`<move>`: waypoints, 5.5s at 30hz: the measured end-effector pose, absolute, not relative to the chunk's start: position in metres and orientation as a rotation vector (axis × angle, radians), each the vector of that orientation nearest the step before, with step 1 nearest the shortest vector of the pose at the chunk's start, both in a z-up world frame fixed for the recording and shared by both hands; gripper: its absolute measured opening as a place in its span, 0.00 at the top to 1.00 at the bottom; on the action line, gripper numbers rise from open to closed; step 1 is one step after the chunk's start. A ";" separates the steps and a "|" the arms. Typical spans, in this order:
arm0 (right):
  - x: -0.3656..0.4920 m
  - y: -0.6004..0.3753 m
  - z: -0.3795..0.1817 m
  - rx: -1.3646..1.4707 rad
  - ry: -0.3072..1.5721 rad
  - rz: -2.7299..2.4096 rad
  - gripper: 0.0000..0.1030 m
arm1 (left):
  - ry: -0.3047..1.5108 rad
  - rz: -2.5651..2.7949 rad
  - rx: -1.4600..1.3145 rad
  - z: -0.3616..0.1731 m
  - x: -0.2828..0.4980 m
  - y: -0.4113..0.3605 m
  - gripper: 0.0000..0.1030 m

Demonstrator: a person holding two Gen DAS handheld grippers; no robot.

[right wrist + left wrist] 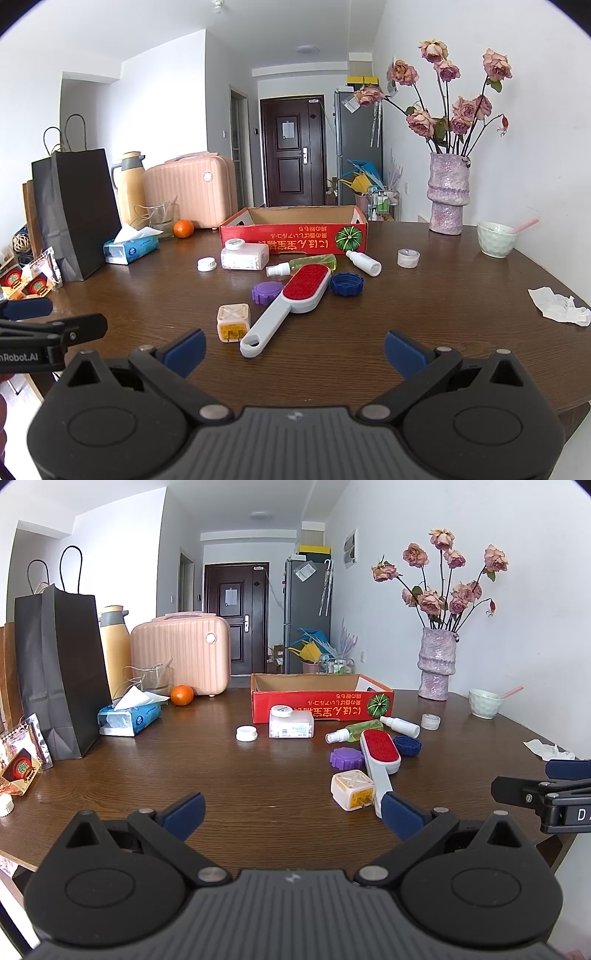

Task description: Organize rigid objects

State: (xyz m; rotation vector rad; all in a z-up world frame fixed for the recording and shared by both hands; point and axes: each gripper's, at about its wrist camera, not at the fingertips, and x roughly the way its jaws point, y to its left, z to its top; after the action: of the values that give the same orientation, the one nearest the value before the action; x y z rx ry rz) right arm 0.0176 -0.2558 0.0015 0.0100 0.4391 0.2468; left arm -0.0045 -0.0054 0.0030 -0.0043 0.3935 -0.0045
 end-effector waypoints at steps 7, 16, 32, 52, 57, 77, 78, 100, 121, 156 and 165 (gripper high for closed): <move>0.014 -0.255 0.002 0.007 0.434 0.248 0.00 | 0.387 -0.006 -0.005 0.005 -0.008 -0.007 0.00; 0.014 -0.255 0.004 0.007 0.431 0.248 0.00 | 0.386 -0.007 -0.007 0.006 -0.009 -0.009 0.00; 0.014 -0.254 0.004 0.006 0.429 0.248 0.00 | 0.385 -0.007 -0.006 0.006 -0.009 -0.009 0.00; 0.013 -0.254 0.005 0.004 0.428 0.247 0.00 | 0.384 -0.008 -0.007 0.006 -0.010 -0.009 0.00; 0.014 -0.255 0.007 0.002 0.429 0.250 0.00 | 0.384 -0.007 -0.005 0.007 -0.010 -0.009 0.00; 0.055 -0.234 -0.007 -0.012 0.453 0.277 0.00 | 0.428 0.004 -0.037 -0.004 0.037 0.008 0.00; 0.057 -0.233 -0.007 -0.013 0.454 0.278 0.00 | 0.430 0.005 -0.038 -0.005 0.040 0.009 0.00; 0.119 -0.185 -0.027 -0.098 0.536 0.349 0.00 | 0.495 0.059 -0.050 -0.021 0.095 0.041 0.00; 0.177 -0.143 -0.053 -0.121 0.651 0.417 0.18 | 0.568 0.066 -0.072 -0.039 0.138 0.072 0.00; 0.187 -0.173 -0.035 -0.044 0.598 0.408 0.63 | 0.582 0.058 -0.075 -0.031 0.154 0.054 0.00; 0.194 -0.205 -0.031 -0.025 0.569 0.355 0.63 | 0.590 0.014 -0.045 -0.026 0.172 0.023 0.00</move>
State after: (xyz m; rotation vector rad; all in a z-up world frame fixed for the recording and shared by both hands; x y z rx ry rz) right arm 0.1944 -0.2050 -0.0311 -0.0249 0.5692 0.3553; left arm 0.1718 0.0228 -0.0259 -0.0453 0.5900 0.0141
